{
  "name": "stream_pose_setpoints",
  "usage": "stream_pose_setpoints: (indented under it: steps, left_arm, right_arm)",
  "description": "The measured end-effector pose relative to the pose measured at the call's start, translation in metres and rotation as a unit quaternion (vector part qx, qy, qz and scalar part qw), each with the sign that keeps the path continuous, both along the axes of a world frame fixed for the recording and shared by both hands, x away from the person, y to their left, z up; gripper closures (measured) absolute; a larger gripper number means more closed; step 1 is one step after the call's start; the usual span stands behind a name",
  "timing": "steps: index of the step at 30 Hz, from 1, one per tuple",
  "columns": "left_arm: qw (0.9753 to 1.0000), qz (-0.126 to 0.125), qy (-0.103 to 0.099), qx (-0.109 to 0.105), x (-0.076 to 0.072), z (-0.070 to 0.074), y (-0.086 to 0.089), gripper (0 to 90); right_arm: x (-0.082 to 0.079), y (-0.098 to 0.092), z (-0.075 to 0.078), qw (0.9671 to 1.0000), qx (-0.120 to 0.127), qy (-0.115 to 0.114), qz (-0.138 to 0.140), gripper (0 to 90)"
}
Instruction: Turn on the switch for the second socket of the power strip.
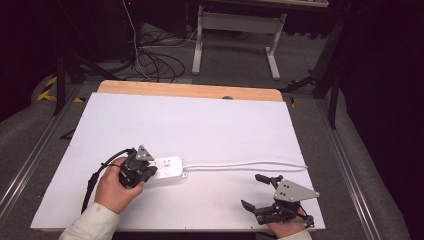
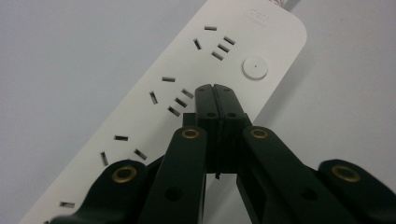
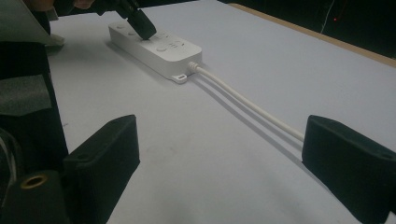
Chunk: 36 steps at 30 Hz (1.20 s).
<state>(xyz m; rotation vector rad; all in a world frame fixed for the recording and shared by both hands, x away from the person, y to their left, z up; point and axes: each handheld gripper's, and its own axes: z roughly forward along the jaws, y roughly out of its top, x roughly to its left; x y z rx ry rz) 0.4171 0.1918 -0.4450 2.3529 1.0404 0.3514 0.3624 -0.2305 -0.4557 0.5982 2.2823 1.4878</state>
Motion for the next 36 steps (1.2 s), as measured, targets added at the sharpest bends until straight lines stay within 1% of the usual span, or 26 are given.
stream_pose_setpoints:
  steps: [2,7,9,10,17,22,23,29,30,34,36]
  left_arm:
    - [1.0000,0.000,0.004,-0.007,0.0004,-0.0008,0.0005,89.9]
    - [1.0000,0.003,0.005,-0.007,-0.0002,-0.0015,-0.0002,90.0]
    - [1.0000,0.003,0.000,-0.004,-0.0004,-0.0018,0.0002,90.0]
    - [1.0000,0.004,0.002,-0.007,-0.0007,-0.0022,0.0000,90.0]
    - [1.0000,0.002,0.000,-0.008,-0.0008,-0.0030,0.0010,90.0]
    - [0.9999,0.006,0.003,-0.014,-0.0004,-0.0037,0.0020,90.0]
    - [0.9999,0.007,-0.002,-0.007,0.0002,-0.0038,0.0021,90.0]
    - [0.9999,0.007,-0.004,-0.008,-0.0004,-0.0042,0.0022,90.0]
    - [0.9999,0.008,-0.006,-0.005,-0.0008,-0.0040,0.0020,90.0]
    - [0.9999,0.009,-0.008,-0.004,-0.0018,-0.0046,0.0004,90.0]
    - [0.9999,0.006,-0.009,-0.001,-0.0019,-0.0047,-0.0002,90.0]
  right_arm:
    - [-0.0001,0.0000,0.0000,1.0000,0.000,0.000,0.000,11.5]
    - [-0.0003,0.0001,0.0002,1.0000,-0.002,0.000,-0.001,11.5]
    - [-0.0004,0.0002,0.0003,1.0000,-0.002,0.000,-0.001,11.5]
    - [-0.0004,0.0003,0.0002,1.0000,-0.002,-0.001,-0.001,11.5]
    - [-0.0006,0.0001,0.0004,1.0000,-0.002,-0.001,-0.001,11.5]
    - [-0.0008,0.0004,0.0002,1.0000,-0.001,0.000,-0.001,11.5]
    - [-0.0007,0.0003,0.0002,1.0000,-0.001,0.000,-0.001,11.5]
    - [-0.0009,0.0005,0.0002,1.0000,-0.002,0.000,-0.001,11.5]
    - [-0.0007,0.0004,0.0001,1.0000,-0.002,0.000,-0.002,11.5]
    - [-0.0006,0.0009,0.0000,1.0000,-0.004,0.001,-0.002,11.5]
    - [-0.0007,0.0010,0.0000,1.0000,-0.003,0.001,-0.002,11.5]
